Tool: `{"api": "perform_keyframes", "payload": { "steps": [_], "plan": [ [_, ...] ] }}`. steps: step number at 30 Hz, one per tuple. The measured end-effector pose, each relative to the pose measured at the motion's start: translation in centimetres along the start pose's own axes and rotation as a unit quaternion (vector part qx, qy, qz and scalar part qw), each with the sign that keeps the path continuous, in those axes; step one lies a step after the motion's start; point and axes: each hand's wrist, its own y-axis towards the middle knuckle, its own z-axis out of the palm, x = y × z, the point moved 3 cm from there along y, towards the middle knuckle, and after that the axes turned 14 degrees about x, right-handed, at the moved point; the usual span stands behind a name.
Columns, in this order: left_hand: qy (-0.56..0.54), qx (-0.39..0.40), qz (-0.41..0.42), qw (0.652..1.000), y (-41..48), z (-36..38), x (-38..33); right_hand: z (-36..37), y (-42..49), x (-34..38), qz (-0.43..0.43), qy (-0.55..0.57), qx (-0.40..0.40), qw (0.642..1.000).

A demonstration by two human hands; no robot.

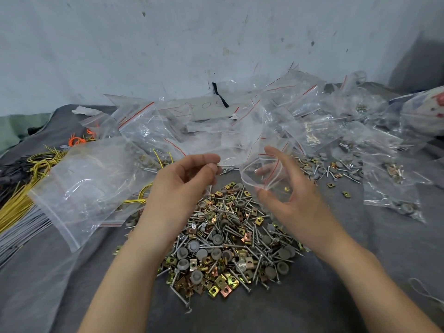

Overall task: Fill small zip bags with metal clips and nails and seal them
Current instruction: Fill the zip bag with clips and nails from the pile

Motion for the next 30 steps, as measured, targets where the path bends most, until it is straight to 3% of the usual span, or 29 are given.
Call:
{"api": "perform_keyframes", "payload": {
  "steps": [7, 11, 14, 17, 25, 30],
  "plan": [
    [0.146, 0.035, 0.060, 0.987, -0.4, 3.0, -1.7, 0.4, -0.1, 0.0, -0.011, -0.019, 0.003, 1.000],
    [0.151, 0.032, 0.082, 0.985, -0.6, 3.2, -1.9, 0.4, -0.1, -0.1, -0.010, -0.021, -0.002, 1.000],
    [0.136, -0.003, 0.069, 0.988, -0.4, 1.9, -1.4, 0.3, 0.0, -0.2, -0.005, -0.018, -0.008, 1.000],
    [0.194, 0.020, 0.026, 0.981, -0.2, 0.7, 0.0, 0.1, 0.0, -0.1, -0.006, -0.009, -0.013, 1.000],
    [0.464, 0.183, -0.068, 0.864, -1.2, 1.6, 3.0, -0.6, 0.0, 0.7, -0.027, 0.033, -0.054, 0.998],
    [0.501, 0.180, -0.088, 0.842, -1.2, 2.1, 3.1, -0.8, 0.0, 0.6, -0.025, 0.038, -0.058, 0.997]
  ]
}}
